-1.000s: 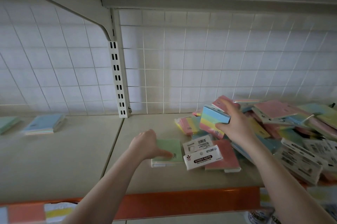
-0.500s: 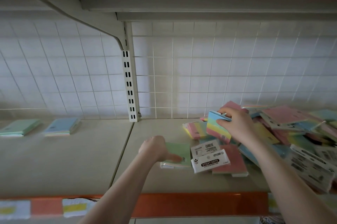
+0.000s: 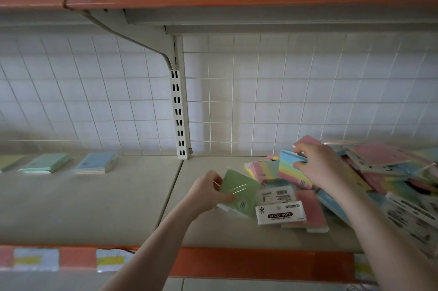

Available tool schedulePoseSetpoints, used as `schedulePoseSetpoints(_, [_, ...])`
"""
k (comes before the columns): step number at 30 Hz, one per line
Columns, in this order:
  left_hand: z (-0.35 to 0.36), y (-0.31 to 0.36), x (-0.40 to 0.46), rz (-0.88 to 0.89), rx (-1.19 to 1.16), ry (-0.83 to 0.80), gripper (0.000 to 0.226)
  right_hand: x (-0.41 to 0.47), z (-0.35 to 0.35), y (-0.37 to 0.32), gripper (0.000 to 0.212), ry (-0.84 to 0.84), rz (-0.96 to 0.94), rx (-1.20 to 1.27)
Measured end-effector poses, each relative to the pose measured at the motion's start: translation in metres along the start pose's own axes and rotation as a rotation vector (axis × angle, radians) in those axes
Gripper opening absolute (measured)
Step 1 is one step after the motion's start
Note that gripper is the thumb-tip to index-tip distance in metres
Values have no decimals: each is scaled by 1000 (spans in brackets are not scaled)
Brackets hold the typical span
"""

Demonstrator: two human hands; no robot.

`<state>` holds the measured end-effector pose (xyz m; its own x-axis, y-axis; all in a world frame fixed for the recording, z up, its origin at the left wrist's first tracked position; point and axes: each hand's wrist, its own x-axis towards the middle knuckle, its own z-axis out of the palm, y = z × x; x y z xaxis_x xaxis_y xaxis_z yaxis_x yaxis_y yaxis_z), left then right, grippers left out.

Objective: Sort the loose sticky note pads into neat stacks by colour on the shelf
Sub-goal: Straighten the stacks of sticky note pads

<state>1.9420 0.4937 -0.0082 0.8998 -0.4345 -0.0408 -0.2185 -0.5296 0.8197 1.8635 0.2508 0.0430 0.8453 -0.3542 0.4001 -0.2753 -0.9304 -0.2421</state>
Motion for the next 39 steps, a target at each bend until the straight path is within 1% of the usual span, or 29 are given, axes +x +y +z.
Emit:
schedulePoseSetpoints(2, [-5,1,-4,15,-140,35,25,0,-2,-2,25,11,-23,-80])
schedulePoseSetpoints(4, [-12,0,-8,25,-246,95,18,-1,-3,-7,14,44,-28,-82])
schedulePoseSetpoints(5, [-16,0,-9,20,-295,124,16,-1,-3,-12,8,73,-27,-39])
schedulePoseSetpoints(7, [-26,-4,-13,3,-375,179,14,-3,0,-21,9,137,-2,117])
schedulePoseSetpoints(9, [-37,-9,-16,-13,-463,225,16,-6,5,-33,11,164,39,323])
schedulePoseSetpoints(12, [-56,-20,-23,-13,-576,306,13,-8,19,-56,15,93,121,605])
schedulePoseSetpoints(16, [-89,-39,-30,-3,-667,368,17,-12,41,-100,14,-47,225,847])
schedulePoseSetpoints(19, [-120,-61,-36,-3,-649,390,15,-14,58,-143,12,-114,270,927])
schedulePoseSetpoints(22, [-158,-94,-43,-6,-584,393,7,-15,71,-194,8,-153,279,996])
schedulePoseSetpoints(26, [-224,-148,-52,0,-486,389,9,-17,93,-272,3,-192,293,1067])
schedulePoseSetpoints(31, [-317,-209,-60,6,-416,383,10,-8,124,-364,9,-191,326,1125])
schedulePoseSetpoints(34, [-363,-235,-60,-19,-400,385,10,-7,136,-405,12,-218,337,1147])
schedulePoseSetpoints(37, [-395,-253,-53,-42,-393,361,8,-5,143,-432,3,-224,354,1145])
schedulePoseSetpoints(39, [-413,-259,-45,-46,-404,358,10,0,145,-446,6,-219,359,1146])
